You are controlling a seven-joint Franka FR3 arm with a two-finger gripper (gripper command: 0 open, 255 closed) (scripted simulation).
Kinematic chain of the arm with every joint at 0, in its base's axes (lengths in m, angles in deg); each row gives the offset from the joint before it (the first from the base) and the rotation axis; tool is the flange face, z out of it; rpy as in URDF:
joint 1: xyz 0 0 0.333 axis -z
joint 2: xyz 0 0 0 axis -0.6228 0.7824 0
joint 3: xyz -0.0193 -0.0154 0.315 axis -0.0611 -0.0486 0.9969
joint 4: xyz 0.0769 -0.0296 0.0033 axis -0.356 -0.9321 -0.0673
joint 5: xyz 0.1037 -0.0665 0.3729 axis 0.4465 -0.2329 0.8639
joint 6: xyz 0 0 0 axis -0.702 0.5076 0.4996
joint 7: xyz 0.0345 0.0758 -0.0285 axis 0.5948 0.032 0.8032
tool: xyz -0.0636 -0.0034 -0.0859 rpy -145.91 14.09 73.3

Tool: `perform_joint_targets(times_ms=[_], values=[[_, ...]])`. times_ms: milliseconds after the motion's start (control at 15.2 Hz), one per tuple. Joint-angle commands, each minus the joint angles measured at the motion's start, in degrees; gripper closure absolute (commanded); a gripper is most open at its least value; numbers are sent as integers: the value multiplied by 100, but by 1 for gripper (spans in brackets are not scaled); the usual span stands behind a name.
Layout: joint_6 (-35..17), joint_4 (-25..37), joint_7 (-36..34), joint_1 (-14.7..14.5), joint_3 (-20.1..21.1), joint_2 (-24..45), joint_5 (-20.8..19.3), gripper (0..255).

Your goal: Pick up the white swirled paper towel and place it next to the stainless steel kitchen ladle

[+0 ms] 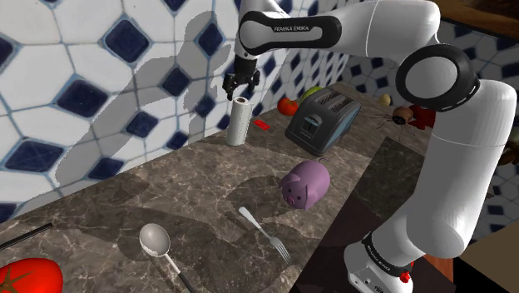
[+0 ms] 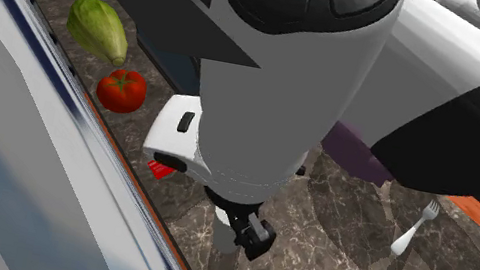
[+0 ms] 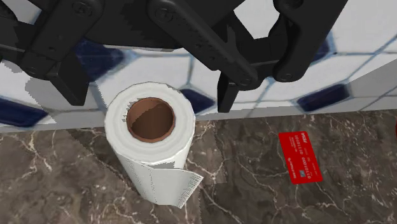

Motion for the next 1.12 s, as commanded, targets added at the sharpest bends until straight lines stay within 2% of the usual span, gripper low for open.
perform_joint_targets(times_ms=[0, 330, 792, 858, 1056], values=[[-111, -33, -17, -5, -5, 76, -12, 0], [-419, -255, -32, 6, -18, 163, -32, 0], [-418, -253, -32, 6, -18, 164, -32, 0], [-418, -253, -32, 6, -18, 164, -32, 255], [-422, -255, -34, 5, -18, 165, -33, 255]])
